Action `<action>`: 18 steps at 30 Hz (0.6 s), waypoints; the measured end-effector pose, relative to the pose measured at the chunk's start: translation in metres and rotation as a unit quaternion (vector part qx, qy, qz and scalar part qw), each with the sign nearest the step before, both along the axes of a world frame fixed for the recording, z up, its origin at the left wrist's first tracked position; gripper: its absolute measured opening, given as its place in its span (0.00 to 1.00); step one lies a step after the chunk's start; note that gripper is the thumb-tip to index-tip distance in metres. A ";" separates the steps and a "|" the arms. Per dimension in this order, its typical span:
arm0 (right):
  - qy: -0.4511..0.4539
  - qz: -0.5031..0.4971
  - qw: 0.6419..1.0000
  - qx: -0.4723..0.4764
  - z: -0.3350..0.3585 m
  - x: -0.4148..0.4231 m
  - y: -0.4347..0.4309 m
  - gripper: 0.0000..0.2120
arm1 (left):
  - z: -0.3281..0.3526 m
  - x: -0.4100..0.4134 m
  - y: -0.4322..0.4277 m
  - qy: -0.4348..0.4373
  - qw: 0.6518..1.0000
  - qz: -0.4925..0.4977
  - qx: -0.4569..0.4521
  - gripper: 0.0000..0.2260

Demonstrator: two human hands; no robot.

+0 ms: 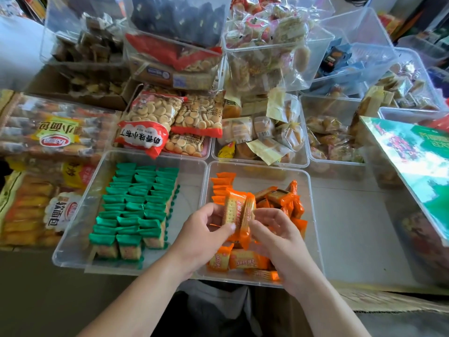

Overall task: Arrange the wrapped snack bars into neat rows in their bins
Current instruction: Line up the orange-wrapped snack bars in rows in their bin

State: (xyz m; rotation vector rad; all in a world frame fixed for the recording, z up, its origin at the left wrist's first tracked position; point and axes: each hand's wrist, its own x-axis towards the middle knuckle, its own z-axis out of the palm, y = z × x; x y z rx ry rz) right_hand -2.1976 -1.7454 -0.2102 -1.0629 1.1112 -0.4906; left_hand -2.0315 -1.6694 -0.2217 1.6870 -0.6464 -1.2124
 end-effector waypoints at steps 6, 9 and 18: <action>0.019 -0.031 0.999 0.006 -0.006 -0.007 -0.003 0.19 | -0.001 0.003 0.005 -0.052 0.997 -0.050 0.001 0.16; 0.024 -0.031 0.999 0.014 -0.006 -0.014 -0.011 0.39 | -0.002 0.013 0.006 -0.072 0.997 -0.024 0.011 0.18; 0.121 0.081 0.980 -0.137 -0.010 -0.020 -0.018 0.49 | 0.008 0.040 0.005 -0.154 0.979 -0.132 0.024 0.19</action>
